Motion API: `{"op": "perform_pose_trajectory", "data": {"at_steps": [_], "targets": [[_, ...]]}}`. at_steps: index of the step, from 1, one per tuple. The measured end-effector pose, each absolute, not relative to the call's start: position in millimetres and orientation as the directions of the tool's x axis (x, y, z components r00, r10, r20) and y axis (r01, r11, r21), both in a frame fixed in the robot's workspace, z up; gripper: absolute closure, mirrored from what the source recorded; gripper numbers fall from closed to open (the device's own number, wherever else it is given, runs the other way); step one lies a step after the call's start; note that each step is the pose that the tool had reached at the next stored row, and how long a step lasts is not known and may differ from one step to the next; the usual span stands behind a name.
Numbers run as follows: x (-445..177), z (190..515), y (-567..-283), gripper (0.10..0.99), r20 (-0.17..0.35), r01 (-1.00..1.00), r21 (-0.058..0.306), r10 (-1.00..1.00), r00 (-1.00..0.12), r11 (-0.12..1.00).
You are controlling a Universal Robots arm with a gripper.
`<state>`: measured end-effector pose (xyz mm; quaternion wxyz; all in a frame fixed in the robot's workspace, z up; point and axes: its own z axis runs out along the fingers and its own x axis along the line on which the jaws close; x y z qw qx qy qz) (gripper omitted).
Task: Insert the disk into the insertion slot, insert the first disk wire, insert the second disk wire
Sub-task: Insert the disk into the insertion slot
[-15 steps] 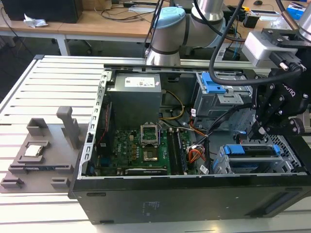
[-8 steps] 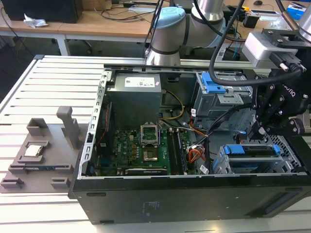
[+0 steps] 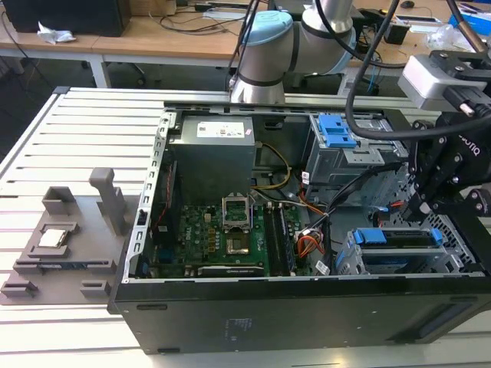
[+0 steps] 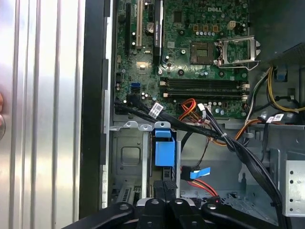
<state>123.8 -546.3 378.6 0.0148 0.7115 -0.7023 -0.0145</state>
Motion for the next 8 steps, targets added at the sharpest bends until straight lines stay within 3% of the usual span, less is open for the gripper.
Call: {"op": "perform_pose_trajectory", "data": {"at_steps": [8], "targets": [[124.8,364.9,-546.3,0.980,0.000,-0.999,0.041,-0.999,-0.034,0.034]]}}
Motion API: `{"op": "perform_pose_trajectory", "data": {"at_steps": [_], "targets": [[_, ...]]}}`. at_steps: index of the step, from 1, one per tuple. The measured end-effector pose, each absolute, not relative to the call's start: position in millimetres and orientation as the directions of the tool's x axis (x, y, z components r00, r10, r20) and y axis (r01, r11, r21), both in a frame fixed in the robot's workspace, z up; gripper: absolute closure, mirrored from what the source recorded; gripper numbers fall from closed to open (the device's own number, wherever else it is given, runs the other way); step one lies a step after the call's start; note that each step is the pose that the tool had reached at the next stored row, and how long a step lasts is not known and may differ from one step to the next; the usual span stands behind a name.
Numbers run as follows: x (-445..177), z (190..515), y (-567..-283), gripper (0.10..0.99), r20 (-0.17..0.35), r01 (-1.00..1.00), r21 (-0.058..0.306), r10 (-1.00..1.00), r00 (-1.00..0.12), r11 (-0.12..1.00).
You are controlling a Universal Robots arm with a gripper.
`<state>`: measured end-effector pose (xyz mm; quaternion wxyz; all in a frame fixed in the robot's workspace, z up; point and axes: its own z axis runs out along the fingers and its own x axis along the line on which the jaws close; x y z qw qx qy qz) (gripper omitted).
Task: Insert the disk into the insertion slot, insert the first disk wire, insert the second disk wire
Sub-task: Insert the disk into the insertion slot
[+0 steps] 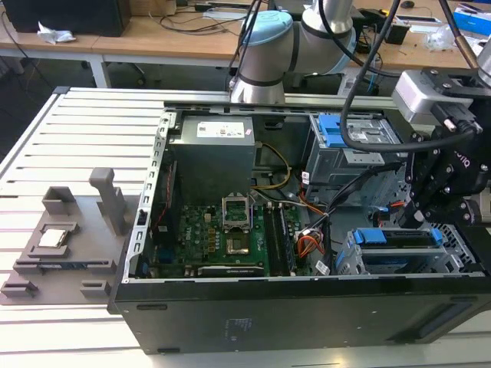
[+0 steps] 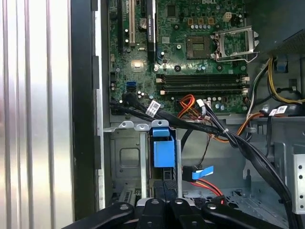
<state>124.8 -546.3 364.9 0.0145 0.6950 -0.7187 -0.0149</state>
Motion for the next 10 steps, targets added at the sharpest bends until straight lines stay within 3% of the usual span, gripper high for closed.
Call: {"op": "perform_pose_trajectory", "data": {"at_steps": [10], "targets": [[132.2,355.3,-546.3,0.980,0.003,-0.999,0.041,-0.999,-0.033,0.033]]}}
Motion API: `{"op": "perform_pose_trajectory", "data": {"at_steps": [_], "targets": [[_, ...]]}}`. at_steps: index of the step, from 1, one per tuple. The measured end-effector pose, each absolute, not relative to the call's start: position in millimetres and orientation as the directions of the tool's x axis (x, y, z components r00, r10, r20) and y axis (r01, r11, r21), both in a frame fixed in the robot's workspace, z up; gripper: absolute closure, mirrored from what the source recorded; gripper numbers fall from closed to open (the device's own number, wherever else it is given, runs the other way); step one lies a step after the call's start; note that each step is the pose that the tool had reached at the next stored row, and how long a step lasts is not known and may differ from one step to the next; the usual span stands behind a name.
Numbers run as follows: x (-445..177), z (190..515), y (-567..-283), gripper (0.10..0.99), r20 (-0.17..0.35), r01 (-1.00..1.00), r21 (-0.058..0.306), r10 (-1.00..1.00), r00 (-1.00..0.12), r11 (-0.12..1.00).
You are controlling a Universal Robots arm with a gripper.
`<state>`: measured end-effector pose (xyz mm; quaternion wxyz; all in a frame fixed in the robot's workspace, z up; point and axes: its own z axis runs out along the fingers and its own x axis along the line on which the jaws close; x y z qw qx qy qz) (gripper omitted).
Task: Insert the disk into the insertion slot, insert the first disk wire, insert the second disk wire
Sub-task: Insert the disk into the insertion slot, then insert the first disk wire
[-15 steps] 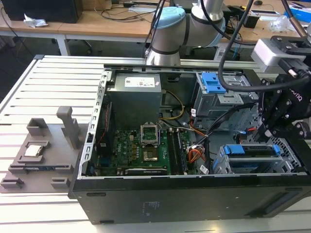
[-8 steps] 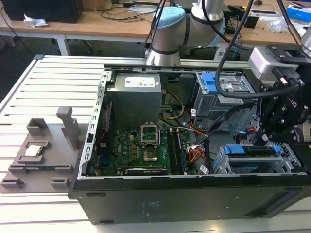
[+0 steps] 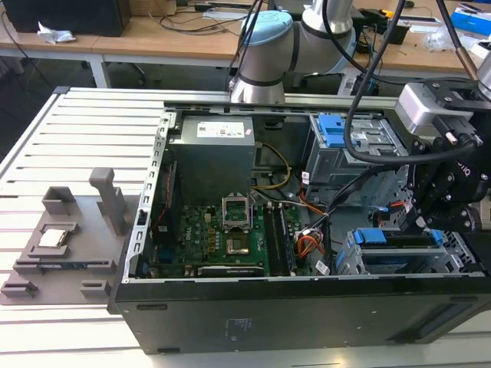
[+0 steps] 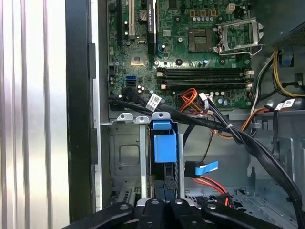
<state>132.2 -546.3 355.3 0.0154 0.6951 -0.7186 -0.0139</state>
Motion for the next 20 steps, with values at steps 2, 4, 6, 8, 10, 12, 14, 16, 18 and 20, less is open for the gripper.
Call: {"op": "perform_pose_trajectory", "data": {"at_steps": [2,4,6,8,10,12,14,16,18,20], "targets": [[132.3,355.4,-546.3,0.980,0.003,-0.999,0.041,-0.999,-0.033,0.033],[132.4,355.4,-546.3,0.980,0.003,-0.999,0.041,-0.999,-0.033,0.033],[132.5,355.4,-546.3,0.980,0.003,-0.999,0.041,-0.999,-0.033,0.033],[132.6,355.4,-546.3,0.980,0.003,-0.999,0.041,-0.999,-0.033,0.033],[132.7,355.4,-546.3,0.973,0.003,-0.999,0.041,-0.999,-0.033,0.033],[132.8,355.4,-546.3,0.792,0.003,-0.999,0.041,-0.999,-0.033,0.033],[132.8,355.4,-546.3,0.725,0.003,-0.999,0.041,-0.999,-0.033,0.033],[132.9,355.5,-546.4,0.725,0.003,-0.999,0.041,-0.999,-0.033,0.033],[133.3,359.0,-546.3,0.725,0.003,-0.999,0.041,-1.000,-0.029,0.029],[133.4,365.9,-545.8,0.725,0.003,-0.999,0.041,-1.000,-0.025,0.025]]}}
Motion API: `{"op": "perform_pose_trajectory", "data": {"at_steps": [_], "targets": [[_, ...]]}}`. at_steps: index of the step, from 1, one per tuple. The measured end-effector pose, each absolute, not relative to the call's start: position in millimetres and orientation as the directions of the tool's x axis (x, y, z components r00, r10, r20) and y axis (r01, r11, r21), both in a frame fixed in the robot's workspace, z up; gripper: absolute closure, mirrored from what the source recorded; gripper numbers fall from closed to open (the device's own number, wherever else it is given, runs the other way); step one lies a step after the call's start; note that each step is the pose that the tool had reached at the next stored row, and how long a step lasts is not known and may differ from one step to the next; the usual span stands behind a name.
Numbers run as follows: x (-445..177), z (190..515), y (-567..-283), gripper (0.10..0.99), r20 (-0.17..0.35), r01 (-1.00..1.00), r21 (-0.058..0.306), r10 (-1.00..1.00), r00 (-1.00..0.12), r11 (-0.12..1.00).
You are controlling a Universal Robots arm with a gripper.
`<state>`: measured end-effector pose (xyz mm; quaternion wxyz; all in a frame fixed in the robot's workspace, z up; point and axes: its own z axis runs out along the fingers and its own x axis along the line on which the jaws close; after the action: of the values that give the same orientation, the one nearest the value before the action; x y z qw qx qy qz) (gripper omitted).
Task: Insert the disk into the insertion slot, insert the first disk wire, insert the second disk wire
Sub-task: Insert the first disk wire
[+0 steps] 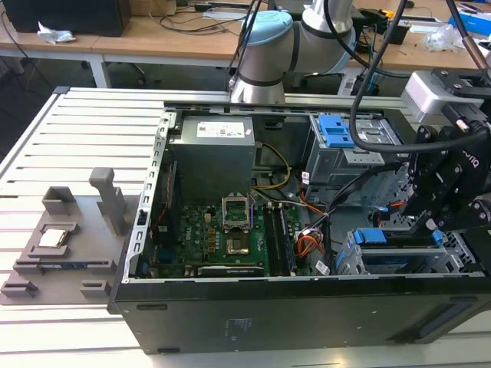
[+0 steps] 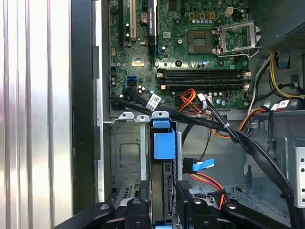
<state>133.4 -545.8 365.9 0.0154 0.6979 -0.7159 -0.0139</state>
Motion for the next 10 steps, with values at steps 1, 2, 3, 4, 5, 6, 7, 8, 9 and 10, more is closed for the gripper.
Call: {"op": "perform_pose_trajectory", "data": {"at_steps": [1,2,3,4,5,6,7,8,9,10], "targets": [[133.3,365.9,-545.8,0.725,0.003,-0.999,0.041,-1.000,-0.025,0.025],[133.3,365.9,-545.8,0.725,0.003,-0.999,0.041,-1.000,-0.025,0.025],[133.3,366.0,-545.8,0.725,0.003,-0.999,0.041,-1.000,-0.025,0.025],[133.4,366.1,-545.7,0.725,0.003,-0.999,0.041,-1.000,-0.025,0.025],[133.4,366.1,-545.5,0.725,0.003,-0.999,0.041,-1.000,-0.025,0.025],[134.2,366.0,-544.6,0.725,0.003,-0.999,0.041,-1.000,-0.025,0.025],[135.2,366.0,-543.4,0.725,0.003,-0.999,0.041,-1.000,-0.025,0.025],[136.4,366.0,-542.2,0.725,0.003,-0.999,0.041,-1.000,-0.025,0.025],[137.8,366.0,-540.9,0.725,0.003,-0.999,0.041,-1.000,-0.025,0.025],[139.3,366.0,-539.6,0.725,0.004,-0.999,0.041,-1.000,-0.025,0.025]]}}
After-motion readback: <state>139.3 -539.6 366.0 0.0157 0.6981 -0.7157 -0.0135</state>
